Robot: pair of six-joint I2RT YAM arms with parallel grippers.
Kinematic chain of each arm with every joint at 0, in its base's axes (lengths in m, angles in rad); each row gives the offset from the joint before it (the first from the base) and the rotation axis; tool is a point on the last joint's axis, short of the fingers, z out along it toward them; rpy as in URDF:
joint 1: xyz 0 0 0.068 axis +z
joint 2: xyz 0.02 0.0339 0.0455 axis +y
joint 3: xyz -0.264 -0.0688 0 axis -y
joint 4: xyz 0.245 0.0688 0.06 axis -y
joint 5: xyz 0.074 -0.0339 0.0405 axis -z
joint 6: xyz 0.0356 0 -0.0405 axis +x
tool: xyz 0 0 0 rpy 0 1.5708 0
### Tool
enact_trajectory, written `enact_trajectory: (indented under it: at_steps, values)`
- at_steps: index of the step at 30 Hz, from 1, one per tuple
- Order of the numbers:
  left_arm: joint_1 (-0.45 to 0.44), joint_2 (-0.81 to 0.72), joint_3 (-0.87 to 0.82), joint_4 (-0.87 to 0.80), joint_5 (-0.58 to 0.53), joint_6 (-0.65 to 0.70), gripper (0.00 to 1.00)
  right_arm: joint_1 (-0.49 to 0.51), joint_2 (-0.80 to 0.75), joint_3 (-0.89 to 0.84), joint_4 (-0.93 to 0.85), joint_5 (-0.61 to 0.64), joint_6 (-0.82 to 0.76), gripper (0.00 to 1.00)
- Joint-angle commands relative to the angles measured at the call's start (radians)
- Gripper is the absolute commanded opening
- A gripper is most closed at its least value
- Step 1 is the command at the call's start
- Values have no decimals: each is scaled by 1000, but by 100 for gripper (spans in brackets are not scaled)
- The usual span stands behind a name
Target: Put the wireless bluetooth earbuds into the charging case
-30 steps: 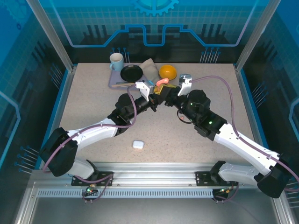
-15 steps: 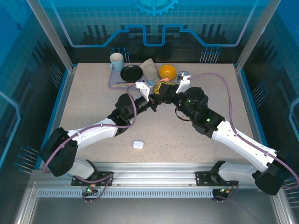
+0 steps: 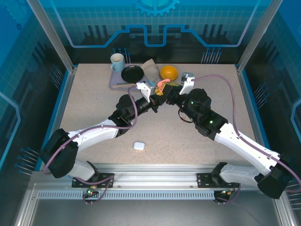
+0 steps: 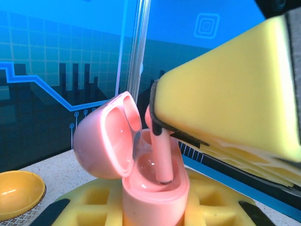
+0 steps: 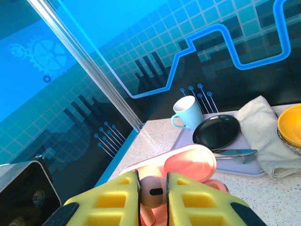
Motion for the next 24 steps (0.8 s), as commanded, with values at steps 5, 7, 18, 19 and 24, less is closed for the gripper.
enact_trajectory:
  at_steps: [5,7,18,19,24]
  values:
    - [-8,-17,48,50,4,-2,0,0,-6,-27,10,-38,-1,16]
    - [-8,-14,50,50,3,-2,0,4,-5,-29,10,-50,-6,16]
    - [-7,-11,57,45,0,6,0,23,-13,-56,-20,-55,-22,16]
    - [-8,-11,58,45,-2,5,0,23,-18,-59,-24,-56,-24,16]
    - [-7,-11,60,42,-3,4,0,25,-30,-57,-54,-59,-39,20]
